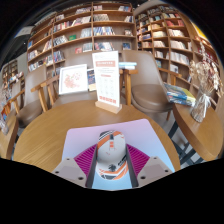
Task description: Arrange mouse
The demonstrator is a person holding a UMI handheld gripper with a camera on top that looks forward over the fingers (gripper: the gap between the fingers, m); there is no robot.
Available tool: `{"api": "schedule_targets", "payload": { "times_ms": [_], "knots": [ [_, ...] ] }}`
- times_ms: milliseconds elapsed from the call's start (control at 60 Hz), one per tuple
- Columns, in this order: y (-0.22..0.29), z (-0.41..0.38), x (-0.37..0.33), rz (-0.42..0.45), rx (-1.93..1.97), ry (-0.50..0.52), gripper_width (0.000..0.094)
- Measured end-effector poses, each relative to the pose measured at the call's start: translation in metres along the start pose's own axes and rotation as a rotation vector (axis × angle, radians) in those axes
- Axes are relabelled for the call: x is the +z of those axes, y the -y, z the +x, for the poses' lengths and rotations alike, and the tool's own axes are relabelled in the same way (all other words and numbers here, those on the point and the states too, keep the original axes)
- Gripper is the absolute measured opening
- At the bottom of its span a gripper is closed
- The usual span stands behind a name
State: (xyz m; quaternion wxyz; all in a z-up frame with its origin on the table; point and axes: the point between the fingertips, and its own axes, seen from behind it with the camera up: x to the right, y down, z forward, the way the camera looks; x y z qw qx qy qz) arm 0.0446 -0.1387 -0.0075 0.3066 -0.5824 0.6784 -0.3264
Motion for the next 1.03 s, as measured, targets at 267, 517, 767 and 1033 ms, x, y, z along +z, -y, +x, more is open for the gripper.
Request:
{"api": "schedule_targets", "payload": {
  "times_ms": [267,517,767,1033],
  "knots": [
    [0.032,0.006,-0.072,0.066,0.016,-0.044,0.0853],
    [0.016,-0.006,-0.235,0.164,-0.059,-0.065,0.0856],
    [-0.051,-0.025,-0.317,0.152,-0.069,-0.023,0.0856],
    [-0.08,-0.025,-0.329,0.131,-0.089,-0.011,0.0857]
  ]
}}
